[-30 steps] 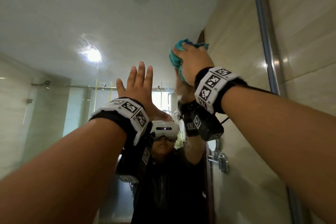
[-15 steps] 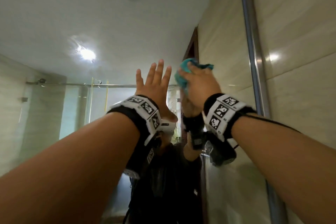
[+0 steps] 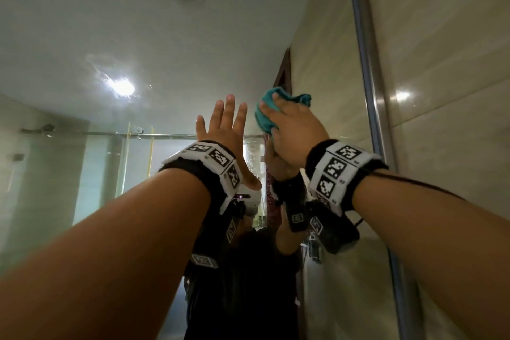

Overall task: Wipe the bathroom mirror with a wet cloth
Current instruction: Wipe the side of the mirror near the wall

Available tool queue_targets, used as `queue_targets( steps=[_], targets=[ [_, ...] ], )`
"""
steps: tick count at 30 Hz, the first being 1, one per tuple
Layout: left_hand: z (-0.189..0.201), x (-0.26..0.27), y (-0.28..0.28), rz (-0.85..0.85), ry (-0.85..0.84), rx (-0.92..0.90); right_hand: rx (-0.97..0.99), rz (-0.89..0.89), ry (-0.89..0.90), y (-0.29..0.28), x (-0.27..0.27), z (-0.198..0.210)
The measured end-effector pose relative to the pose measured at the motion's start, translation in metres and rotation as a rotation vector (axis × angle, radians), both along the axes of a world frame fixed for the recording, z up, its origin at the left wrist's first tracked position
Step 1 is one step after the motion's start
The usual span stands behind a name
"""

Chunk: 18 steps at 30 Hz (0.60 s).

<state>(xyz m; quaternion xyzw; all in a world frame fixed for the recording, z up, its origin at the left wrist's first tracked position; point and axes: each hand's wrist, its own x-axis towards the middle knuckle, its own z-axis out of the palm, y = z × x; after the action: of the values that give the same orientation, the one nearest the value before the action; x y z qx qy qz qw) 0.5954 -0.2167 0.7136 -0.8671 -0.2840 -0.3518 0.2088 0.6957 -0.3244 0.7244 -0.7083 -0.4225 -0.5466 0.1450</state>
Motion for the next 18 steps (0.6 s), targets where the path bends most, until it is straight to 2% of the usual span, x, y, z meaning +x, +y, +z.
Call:
queue_targets(
  steps=[3,7,9,12,13,14,16,17,18],
  targets=[
    [-0.001,0.0,0.002,-0.003,-0.003,0.016,-0.11,0.083,-0.029,-0.024,0.017,0.015],
    [-0.002,0.0,0.004,-0.01,-0.011,0.036,0.045,0.045,0.117,-0.035,0.034,0.022],
    [-0.003,0.001,0.003,-0.004,-0.016,0.032,0.004,0.023,0.162,-0.025,0.028,0.007],
    [-0.003,0.0,0.0,0.003,-0.02,0.032,-0.179,-0.008,0.019,-0.027,0.02,-0.006],
    [-0.002,0.0,0.0,0.003,-0.019,0.032,-0.186,0.014,0.013,-0.034,0.021,-0.002],
    [-0.002,-0.001,0.0,0.002,-0.018,0.032,-0.126,0.059,0.095,-0.043,0.022,0.004],
    [-0.002,-0.001,0.001,-0.002,-0.012,0.032,0.144,0.155,0.261,-0.059,0.031,0.015],
    [-0.002,-0.002,0.001,-0.003,-0.012,0.036,0.249,0.161,0.278,-0.064,0.032,0.015],
    [-0.002,-0.001,0.002,-0.004,-0.014,0.04,0.274,0.135,0.261,-0.065,0.026,0.009]
  ],
)
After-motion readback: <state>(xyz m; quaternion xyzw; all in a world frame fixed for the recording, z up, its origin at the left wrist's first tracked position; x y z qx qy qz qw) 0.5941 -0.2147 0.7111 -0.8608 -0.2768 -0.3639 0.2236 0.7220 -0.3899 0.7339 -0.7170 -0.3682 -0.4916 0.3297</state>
